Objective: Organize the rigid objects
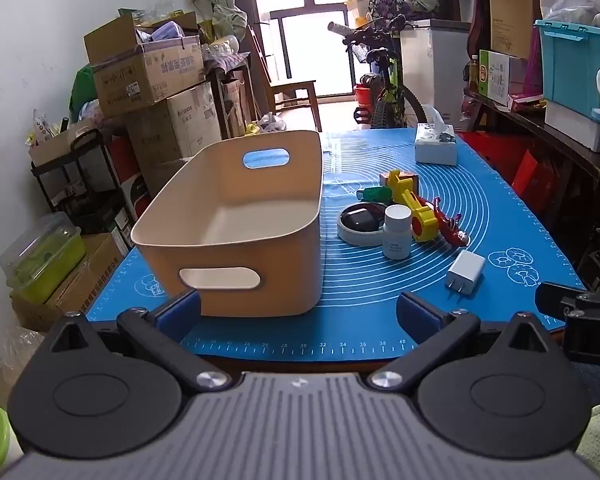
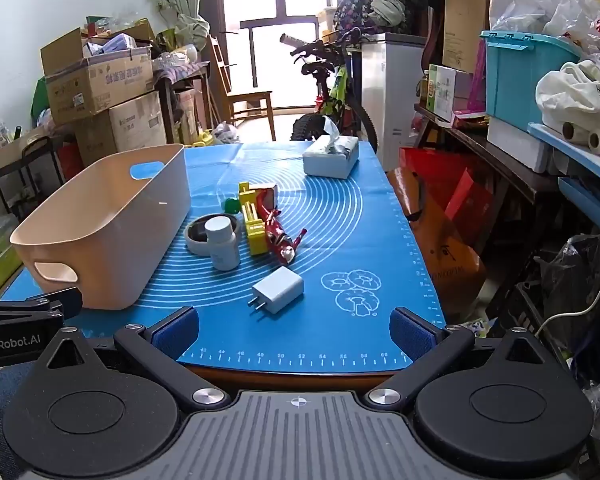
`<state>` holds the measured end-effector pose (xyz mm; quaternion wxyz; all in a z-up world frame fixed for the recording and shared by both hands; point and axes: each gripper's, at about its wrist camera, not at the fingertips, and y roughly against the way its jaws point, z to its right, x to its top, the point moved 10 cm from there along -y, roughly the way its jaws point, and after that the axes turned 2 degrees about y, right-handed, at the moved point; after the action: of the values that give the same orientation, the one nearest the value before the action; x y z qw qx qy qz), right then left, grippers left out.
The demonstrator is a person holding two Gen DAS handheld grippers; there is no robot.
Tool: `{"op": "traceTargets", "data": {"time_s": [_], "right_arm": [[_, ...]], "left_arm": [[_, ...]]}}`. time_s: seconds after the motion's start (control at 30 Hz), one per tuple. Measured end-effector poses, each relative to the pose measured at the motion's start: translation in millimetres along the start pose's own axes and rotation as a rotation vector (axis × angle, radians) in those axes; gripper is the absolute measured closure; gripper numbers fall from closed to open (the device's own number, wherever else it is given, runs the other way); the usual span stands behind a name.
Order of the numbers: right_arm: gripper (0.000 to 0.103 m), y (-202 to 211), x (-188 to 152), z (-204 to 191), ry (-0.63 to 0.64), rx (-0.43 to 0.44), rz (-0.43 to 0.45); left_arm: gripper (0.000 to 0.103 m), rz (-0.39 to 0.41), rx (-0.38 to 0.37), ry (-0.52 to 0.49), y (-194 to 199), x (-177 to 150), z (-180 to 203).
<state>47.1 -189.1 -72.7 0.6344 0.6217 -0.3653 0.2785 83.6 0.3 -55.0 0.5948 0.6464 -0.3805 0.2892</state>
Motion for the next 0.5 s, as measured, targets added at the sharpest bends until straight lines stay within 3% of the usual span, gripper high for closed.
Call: {"op": "traceTargets", "data": {"time_s": [0.5], "right_arm": [[0.003,1.8,-1.5,-0.5,-0.001,0.000,-0.005]], "left_arm": [[0.000,-0.001,0.000,0.003,0.4,-5.4,1.1]]}}
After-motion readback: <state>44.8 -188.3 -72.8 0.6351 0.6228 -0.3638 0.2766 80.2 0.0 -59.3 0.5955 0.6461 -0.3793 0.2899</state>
